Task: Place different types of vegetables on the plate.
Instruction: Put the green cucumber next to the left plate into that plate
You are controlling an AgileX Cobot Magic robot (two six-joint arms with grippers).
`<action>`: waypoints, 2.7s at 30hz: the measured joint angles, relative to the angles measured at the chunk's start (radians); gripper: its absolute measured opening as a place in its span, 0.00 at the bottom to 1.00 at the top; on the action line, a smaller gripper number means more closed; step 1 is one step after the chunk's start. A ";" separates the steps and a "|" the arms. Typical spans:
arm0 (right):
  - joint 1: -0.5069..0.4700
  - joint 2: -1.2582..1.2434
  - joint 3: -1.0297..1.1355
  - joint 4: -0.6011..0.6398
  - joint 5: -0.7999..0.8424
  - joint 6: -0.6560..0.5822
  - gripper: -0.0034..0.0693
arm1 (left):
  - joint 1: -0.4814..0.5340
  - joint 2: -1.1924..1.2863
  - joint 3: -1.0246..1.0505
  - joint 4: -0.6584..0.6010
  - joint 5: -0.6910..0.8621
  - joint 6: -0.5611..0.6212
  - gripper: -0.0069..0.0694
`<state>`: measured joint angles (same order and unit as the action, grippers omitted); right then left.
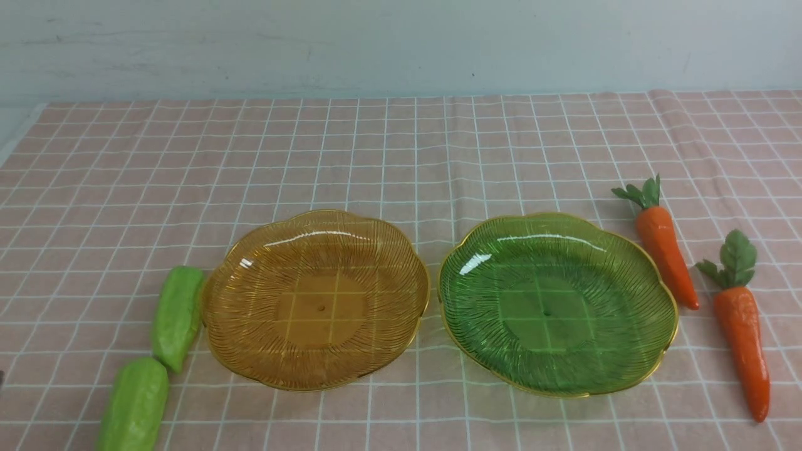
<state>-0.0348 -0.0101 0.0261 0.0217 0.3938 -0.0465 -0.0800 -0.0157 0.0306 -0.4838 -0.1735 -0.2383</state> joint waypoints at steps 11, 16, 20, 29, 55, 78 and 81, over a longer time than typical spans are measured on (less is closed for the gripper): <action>0.000 0.000 0.003 0.132 -0.127 0.070 0.03 | 0.000 0.014 -0.225 -0.038 -0.068 0.017 0.09; 0.000 0.000 0.003 0.484 -0.311 0.233 0.03 | 0.000 0.277 -0.598 0.079 0.589 0.152 0.09; 0.000 0.000 0.003 0.639 -0.336 0.265 0.03 | 0.000 0.638 -0.767 0.204 1.082 0.170 0.09; 0.005 0.000 -0.047 0.675 -0.253 0.258 0.03 | 0.000 1.073 -0.787 0.339 1.163 0.149 0.09; 0.019 0.611 -0.719 0.636 0.598 -0.260 0.03 | 0.119 1.596 -0.879 0.385 0.975 0.376 0.99; 0.019 0.611 -0.719 0.637 0.591 -0.281 0.03 | -0.144 1.552 -1.130 0.224 0.992 0.275 0.52; 0.019 0.611 -0.719 0.637 0.591 -0.281 0.03 | -0.187 1.631 -1.172 0.217 0.943 0.263 0.53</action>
<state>-0.0153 0.6013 -0.6933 0.6582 0.9843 -0.3274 -0.2669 1.6148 -1.1414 -0.2664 0.7691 0.0251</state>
